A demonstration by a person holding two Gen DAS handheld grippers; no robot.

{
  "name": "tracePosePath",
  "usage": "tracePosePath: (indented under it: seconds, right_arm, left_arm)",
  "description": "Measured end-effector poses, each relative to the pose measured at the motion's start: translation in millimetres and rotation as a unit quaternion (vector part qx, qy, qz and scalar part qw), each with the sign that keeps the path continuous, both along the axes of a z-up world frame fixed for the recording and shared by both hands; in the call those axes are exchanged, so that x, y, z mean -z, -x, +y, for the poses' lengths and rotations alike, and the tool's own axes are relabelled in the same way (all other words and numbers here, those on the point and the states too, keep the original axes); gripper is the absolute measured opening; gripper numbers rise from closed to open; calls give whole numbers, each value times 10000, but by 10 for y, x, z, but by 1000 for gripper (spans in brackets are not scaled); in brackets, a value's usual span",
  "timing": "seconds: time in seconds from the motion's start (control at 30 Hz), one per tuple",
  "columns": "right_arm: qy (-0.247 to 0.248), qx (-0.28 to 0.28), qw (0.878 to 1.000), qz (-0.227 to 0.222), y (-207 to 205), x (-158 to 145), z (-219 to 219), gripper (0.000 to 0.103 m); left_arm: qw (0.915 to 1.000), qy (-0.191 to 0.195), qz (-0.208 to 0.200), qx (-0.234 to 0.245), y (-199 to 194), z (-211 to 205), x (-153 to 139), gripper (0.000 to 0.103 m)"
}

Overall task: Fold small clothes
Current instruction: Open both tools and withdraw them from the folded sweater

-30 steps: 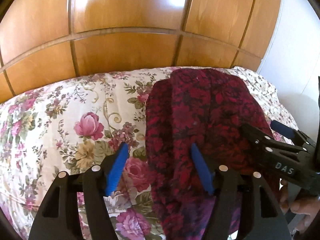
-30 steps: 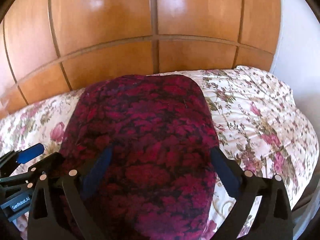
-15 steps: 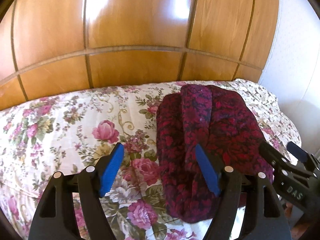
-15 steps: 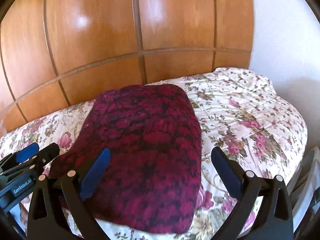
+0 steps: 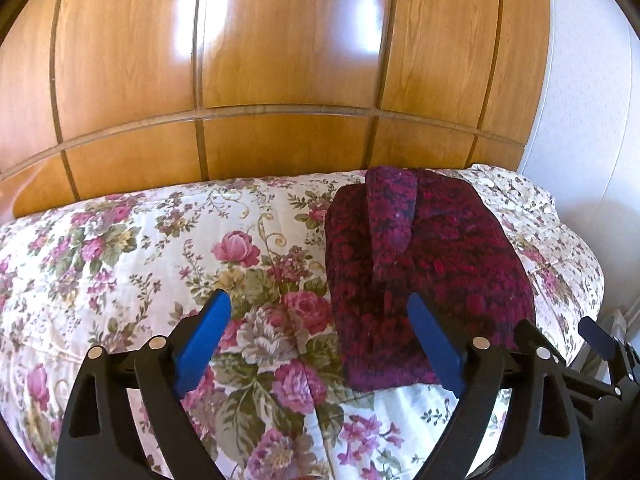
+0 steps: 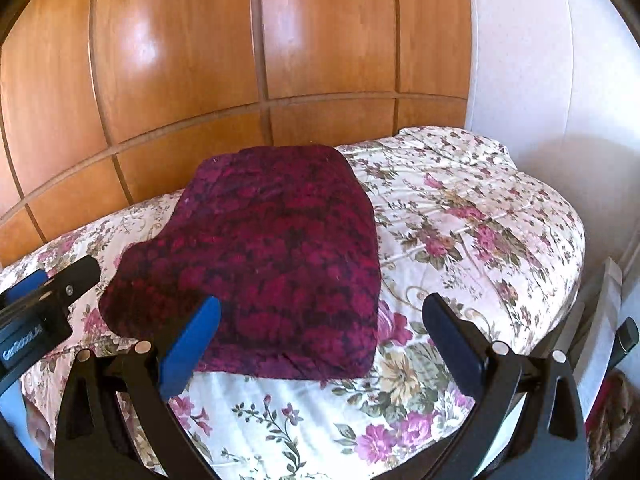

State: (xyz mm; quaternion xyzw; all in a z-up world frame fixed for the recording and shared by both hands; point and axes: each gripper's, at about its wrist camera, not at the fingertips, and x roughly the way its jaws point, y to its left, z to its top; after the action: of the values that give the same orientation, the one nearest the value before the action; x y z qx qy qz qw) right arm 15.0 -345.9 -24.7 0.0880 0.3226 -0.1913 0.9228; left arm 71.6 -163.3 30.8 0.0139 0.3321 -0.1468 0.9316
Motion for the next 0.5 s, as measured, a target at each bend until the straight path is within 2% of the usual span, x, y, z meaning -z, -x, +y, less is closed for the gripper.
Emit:
tracePosePath:
  seconds: [0.5]
  right_arm:
    - [75,-133,9998,-82,24,-44,80,101]
  left_arm:
    - [10000,57,-57,3,105,88,-115,96]
